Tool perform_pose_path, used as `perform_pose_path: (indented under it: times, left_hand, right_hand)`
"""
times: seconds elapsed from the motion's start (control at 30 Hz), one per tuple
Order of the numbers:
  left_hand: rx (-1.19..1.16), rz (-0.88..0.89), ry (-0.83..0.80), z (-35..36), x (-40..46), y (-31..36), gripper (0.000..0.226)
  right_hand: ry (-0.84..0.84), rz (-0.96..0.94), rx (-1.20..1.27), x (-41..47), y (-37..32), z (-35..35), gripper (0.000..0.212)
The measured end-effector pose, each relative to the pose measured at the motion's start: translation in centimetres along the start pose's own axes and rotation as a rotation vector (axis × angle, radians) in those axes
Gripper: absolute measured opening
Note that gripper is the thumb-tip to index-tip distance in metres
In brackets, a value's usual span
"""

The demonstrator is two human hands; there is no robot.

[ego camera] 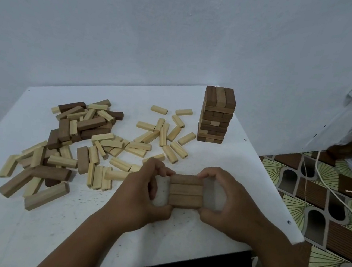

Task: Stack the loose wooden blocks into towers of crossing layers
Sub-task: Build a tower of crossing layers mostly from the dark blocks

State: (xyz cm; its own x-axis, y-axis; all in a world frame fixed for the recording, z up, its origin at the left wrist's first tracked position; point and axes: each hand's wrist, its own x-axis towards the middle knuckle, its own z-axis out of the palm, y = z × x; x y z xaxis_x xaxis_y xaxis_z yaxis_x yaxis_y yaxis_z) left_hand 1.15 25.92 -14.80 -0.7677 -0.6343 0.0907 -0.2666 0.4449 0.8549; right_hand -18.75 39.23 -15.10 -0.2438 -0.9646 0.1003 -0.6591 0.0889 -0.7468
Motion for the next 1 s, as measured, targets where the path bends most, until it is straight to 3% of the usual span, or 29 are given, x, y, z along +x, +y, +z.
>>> perform_pose_path:
  times: [0.33,0.7,1.0]
  left_hand:
    - [-0.319,-0.005,0.088,-1.2,1.7,3.0,0.058]
    - [-0.246,0.127,0.176,-3.5,9.1,8.2,0.059]
    - [-0.209,0.082,0.212,-2.4,16.2,8.5,0.051]
  right_hand:
    - [0.18,-0.038,0.275,0.8,-1.3,-2.0,0.061]
    - [0.37,-0.207,0.171,6.7,-3.1,-9.3,0.061]
    - [0.358,-0.103,0.209,12.0,-0.7,-12.5,0.056]
